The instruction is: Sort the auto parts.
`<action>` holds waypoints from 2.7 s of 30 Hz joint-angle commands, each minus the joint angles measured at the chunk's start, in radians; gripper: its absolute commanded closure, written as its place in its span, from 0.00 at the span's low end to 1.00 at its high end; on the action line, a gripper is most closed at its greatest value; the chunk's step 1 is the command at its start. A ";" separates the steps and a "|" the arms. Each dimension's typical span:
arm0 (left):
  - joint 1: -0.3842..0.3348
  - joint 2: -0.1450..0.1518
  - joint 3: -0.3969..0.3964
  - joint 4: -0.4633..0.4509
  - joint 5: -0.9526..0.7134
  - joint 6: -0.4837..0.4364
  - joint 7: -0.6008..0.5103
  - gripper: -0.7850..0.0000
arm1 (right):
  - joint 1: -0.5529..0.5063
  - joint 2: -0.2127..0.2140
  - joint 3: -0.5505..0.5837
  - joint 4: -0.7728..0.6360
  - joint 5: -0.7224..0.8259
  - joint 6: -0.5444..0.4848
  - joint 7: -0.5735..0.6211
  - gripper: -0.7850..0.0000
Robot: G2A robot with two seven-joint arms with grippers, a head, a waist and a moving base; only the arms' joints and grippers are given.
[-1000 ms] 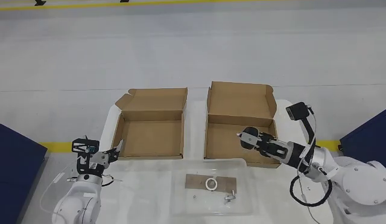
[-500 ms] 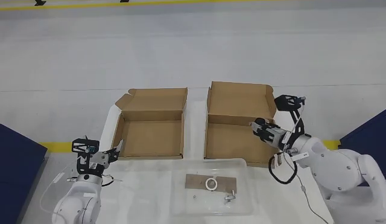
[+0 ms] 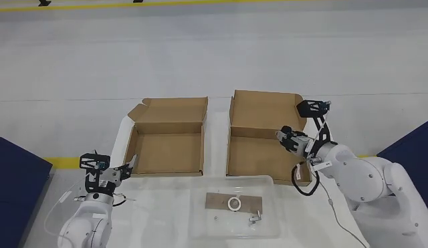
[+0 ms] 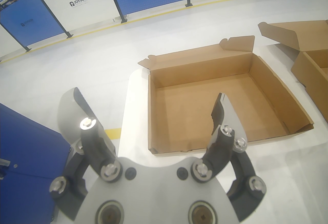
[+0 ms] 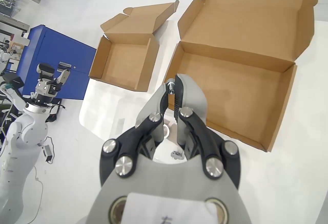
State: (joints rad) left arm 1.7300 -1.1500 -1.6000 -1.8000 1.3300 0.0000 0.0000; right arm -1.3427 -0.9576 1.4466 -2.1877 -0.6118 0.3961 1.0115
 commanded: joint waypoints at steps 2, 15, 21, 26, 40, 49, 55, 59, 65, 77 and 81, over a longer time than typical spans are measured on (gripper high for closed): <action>0.000 0.000 0.000 0.000 0.000 0.000 0.000 0.00 | 0.006 0.000 -0.002 0.028 -0.024 0.029 -0.001 1.00; 0.000 0.000 0.000 0.000 0.000 0.000 0.000 0.00 | 0.347 -0.022 -0.228 0.333 -0.164 0.162 0.251 1.00; 0.000 0.000 0.000 0.000 0.000 0.000 0.000 0.00 | 0.416 -0.038 -0.316 0.485 -0.157 0.168 0.245 1.00; 0.000 0.000 0.000 0.000 0.000 0.000 0.000 0.00 | 0.438 -0.048 -0.366 0.579 -0.161 0.183 0.229 1.00; 0.000 0.000 0.000 0.000 0.000 0.000 0.000 0.00 | 0.461 -0.079 -0.473 0.793 -0.156 0.240 0.173 1.00; 0.000 0.000 0.000 0.000 0.000 0.000 0.000 0.00 | 0.489 -0.104 -0.520 0.895 -0.131 0.274 0.139 1.00; 0.000 0.000 0.000 0.000 0.000 0.000 0.000 0.00 | 0.500 -0.117 -0.542 0.943 -0.118 0.288 0.124 1.00; 0.000 0.000 0.000 0.000 0.000 0.000 0.000 0.00 | 0.502 -0.125 -0.551 0.963 -0.113 0.296 0.117 1.00; 0.000 0.000 0.000 0.000 0.000 0.000 0.000 0.00 | 0.504 -0.134 -0.561 0.991 -0.112 0.306 0.106 1.00; 0.000 0.000 0.000 0.000 0.000 0.000 0.000 0.00 | 0.508 -0.145 -0.562 1.023 -0.114 0.314 0.099 1.00; 0.000 0.000 0.000 0.000 0.000 0.000 0.000 0.00 | 0.507 -0.148 -0.560 1.027 -0.116 0.313 0.099 1.00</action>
State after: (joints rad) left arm 1.7300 -1.1500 -1.6000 -1.8000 1.3300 0.0000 0.0000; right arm -0.8350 -1.1047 0.8864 -1.1616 -0.7271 0.7102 1.1098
